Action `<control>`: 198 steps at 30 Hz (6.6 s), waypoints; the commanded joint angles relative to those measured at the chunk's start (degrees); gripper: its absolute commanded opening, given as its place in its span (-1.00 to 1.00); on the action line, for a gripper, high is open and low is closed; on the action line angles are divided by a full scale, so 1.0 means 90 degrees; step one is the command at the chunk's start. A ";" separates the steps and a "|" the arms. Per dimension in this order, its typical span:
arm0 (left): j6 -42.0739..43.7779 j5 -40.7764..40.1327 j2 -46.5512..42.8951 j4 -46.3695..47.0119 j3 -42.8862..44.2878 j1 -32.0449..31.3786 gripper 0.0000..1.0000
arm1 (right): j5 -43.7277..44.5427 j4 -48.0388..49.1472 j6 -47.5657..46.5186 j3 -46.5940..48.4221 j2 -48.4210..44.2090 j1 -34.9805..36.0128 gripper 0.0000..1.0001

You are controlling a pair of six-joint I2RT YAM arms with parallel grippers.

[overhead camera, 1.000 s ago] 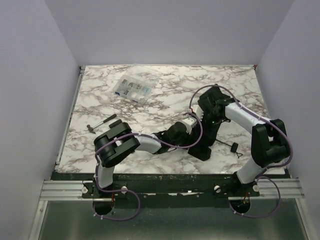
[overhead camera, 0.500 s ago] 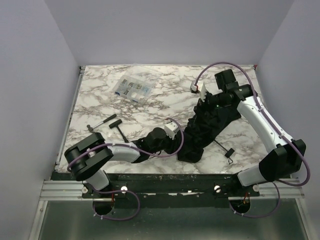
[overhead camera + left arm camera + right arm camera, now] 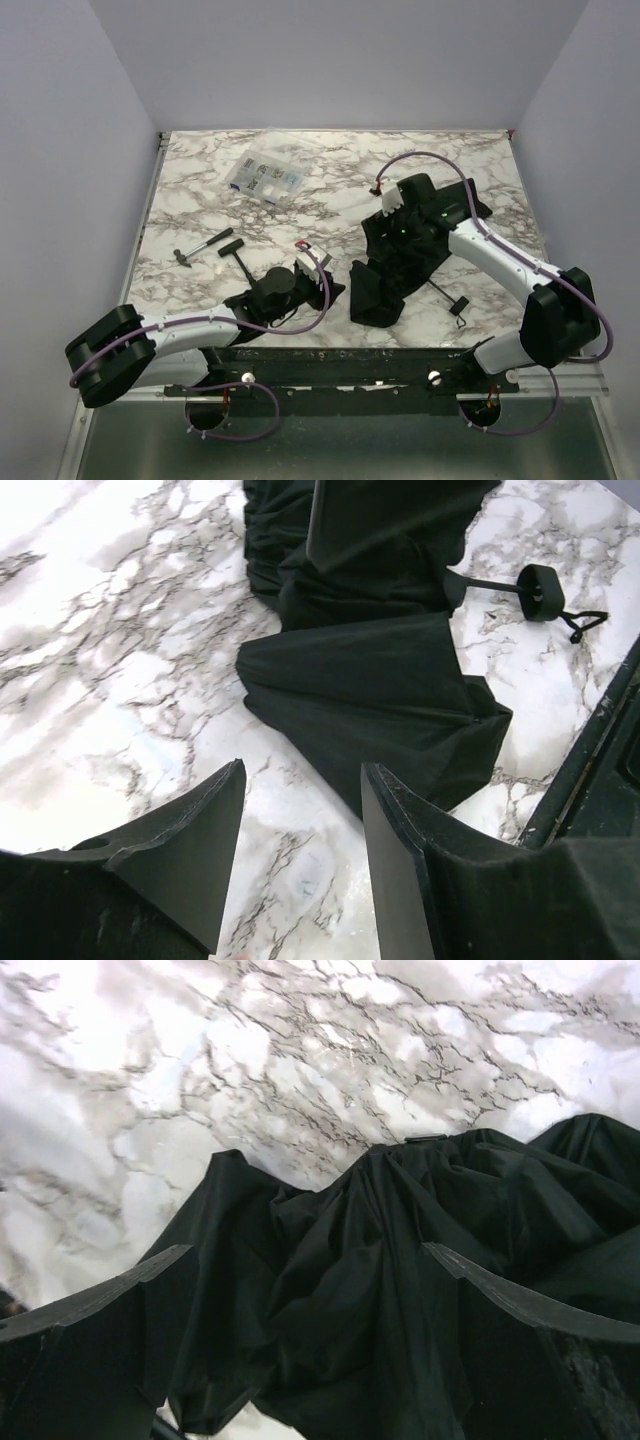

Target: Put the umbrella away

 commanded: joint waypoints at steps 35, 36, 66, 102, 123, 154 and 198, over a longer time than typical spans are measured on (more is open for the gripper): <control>-0.0536 0.0136 -0.1286 0.0105 -0.1222 -0.0012 0.05 | -0.0155 -0.0366 -0.1646 -0.0060 0.2044 0.0576 -0.22; -0.0522 0.0136 -0.1255 0.0132 -0.1213 -0.0015 0.05 | -0.0292 -0.0352 -0.2007 -0.0014 0.1881 0.0674 -0.26; -0.0373 -0.0611 -0.5497 -0.2469 -0.1442 0.0141 0.98 | -0.2280 -0.1737 -0.6260 -0.0726 -0.0737 -0.1629 0.74; -0.0229 -0.0169 -0.5517 -0.2385 -0.1437 0.0141 0.98 | -0.1370 -0.0217 -0.6896 -0.1461 0.1577 -0.1097 -0.97; 0.0124 -0.0309 -0.6166 -0.2953 -0.0880 0.0142 0.97 | -0.4953 -0.4325 -0.5672 0.3275 0.0474 -0.2009 -0.99; 0.0207 -0.0245 -0.5704 -0.2774 -0.0801 0.0151 0.97 | -0.1630 -0.0919 -0.5837 -0.0587 0.1600 -0.2012 -0.80; -0.4330 0.2407 -0.2550 -0.0892 0.0879 0.2378 0.97 | -0.4876 -0.3201 -0.6027 0.1396 -0.0766 -0.1910 -0.99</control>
